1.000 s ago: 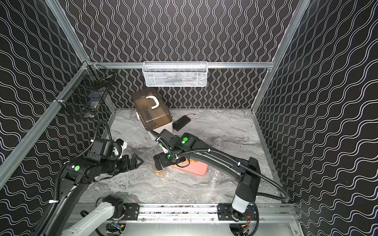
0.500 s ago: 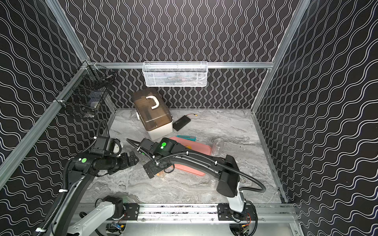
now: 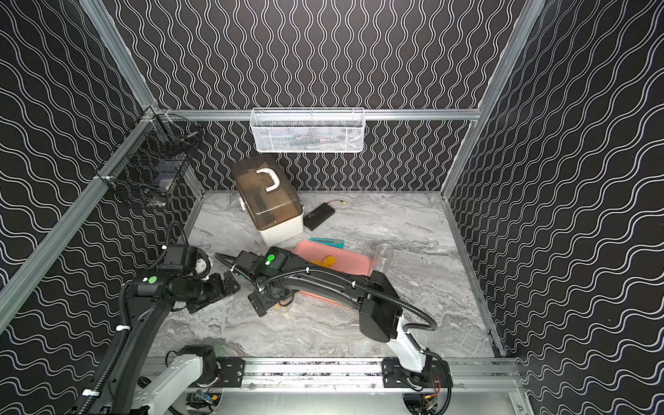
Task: Pour the cookies out of the jar
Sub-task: Pick up the jar from the center of the board.
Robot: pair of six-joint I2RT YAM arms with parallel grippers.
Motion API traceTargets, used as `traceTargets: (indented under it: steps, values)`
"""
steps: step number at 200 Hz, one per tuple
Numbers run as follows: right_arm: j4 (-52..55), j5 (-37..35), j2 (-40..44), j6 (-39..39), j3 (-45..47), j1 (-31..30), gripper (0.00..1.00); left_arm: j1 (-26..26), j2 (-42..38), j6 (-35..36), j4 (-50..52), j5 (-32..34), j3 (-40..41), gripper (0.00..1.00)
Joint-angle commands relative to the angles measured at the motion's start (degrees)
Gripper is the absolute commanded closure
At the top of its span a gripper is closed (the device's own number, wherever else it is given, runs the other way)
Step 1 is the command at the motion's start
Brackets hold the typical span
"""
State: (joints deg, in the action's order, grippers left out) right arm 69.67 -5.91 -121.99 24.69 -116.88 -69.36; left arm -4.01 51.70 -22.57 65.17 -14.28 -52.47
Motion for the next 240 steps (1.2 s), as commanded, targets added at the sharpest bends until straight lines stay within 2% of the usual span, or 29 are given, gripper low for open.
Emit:
traceTargets:
  steps: [1, 61, 114, 197, 240]
  values:
    - [2.29, -1.73, -1.41, 0.71, -1.32, -0.07, 0.00, -0.14, -0.28, 1.47, -0.11, -0.92, -0.17, 0.01]
    - [1.76, -4.21, -4.74, 1.15, -2.06, 0.23, 0.01, -0.09, -0.81, 1.67, 0.04, -1.44, -0.09, 0.01]
    - [-1.76, -3.23, -3.92, 1.50, 1.02, 2.19, 0.11, -0.12, -0.46, 1.94, -0.16, -1.84, -0.13, 0.01]
    - [-3.39, -1.20, -4.42, 1.22, 1.44, 3.11, 0.20, -0.12, -0.18, 2.09, -0.22, -2.24, -0.27, 0.01]
    - [-3.86, -1.19, -4.65, 1.33, 1.09, 3.41, 0.18, -0.12, -0.20, 2.19, -0.36, -2.48, -0.26, 0.01]
